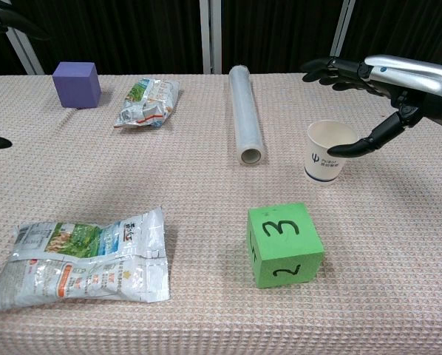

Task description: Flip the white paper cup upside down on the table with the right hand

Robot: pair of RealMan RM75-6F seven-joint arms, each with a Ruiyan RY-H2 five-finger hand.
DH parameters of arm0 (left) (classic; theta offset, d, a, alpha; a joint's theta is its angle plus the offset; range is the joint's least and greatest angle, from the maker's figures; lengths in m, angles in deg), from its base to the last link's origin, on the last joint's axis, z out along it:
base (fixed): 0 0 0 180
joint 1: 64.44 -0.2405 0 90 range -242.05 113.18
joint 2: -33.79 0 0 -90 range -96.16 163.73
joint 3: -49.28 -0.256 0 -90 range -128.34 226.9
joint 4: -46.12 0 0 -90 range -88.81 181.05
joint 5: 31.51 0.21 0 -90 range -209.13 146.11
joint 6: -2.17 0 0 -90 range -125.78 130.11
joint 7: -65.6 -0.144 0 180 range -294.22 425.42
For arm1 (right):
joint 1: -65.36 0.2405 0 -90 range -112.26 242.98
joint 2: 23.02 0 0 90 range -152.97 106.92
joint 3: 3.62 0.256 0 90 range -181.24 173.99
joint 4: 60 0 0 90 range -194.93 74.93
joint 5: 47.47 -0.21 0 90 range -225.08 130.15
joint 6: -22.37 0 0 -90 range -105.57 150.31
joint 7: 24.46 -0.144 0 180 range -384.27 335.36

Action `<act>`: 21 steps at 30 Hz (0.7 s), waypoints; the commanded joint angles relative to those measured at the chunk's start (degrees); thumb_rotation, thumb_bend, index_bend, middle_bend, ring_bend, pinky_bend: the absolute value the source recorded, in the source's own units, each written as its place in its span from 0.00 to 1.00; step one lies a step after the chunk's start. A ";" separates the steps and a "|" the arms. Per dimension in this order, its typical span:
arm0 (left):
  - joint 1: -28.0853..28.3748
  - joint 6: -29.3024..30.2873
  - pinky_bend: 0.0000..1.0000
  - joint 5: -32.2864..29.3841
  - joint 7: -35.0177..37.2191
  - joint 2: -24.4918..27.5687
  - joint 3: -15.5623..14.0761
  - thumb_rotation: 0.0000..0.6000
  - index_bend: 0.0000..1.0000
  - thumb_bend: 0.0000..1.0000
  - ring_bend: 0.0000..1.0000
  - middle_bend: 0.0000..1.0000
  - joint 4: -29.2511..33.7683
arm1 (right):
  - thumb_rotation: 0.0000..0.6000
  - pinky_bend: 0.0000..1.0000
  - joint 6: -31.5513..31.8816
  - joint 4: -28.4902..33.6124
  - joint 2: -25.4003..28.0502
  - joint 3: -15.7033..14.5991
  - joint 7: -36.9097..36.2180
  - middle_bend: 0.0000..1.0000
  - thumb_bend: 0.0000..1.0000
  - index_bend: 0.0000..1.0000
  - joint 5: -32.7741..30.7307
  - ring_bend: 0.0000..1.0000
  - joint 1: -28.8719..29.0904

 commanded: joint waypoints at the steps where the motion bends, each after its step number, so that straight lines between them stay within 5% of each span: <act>1: 0.17 0.34 0.13 0.27 -0.09 -0.34 -0.09 1.00 0.18 0.00 0.03 0.13 -0.14 | 1.00 0.01 -0.54 0.16 0.17 -0.22 -0.24 0.08 0.11 0.00 -0.45 0.00 0.32; 16: -1.14 2.23 0.13 -1.06 -0.76 -1.37 -1.56 1.00 0.18 0.00 0.03 0.13 -0.94 | 1.00 0.05 -6.05 -0.10 0.85 0.37 8.39 0.12 0.09 0.03 -11.42 0.01 1.29; 21: -2.27 3.02 0.13 -2.20 -0.27 -1.56 -2.22 1.00 0.18 0.00 0.03 0.13 -1.76 | 1.00 0.07 -8.94 -1.92 -1.10 1.24 10.95 0.15 0.17 0.08 -14.56 0.05 3.25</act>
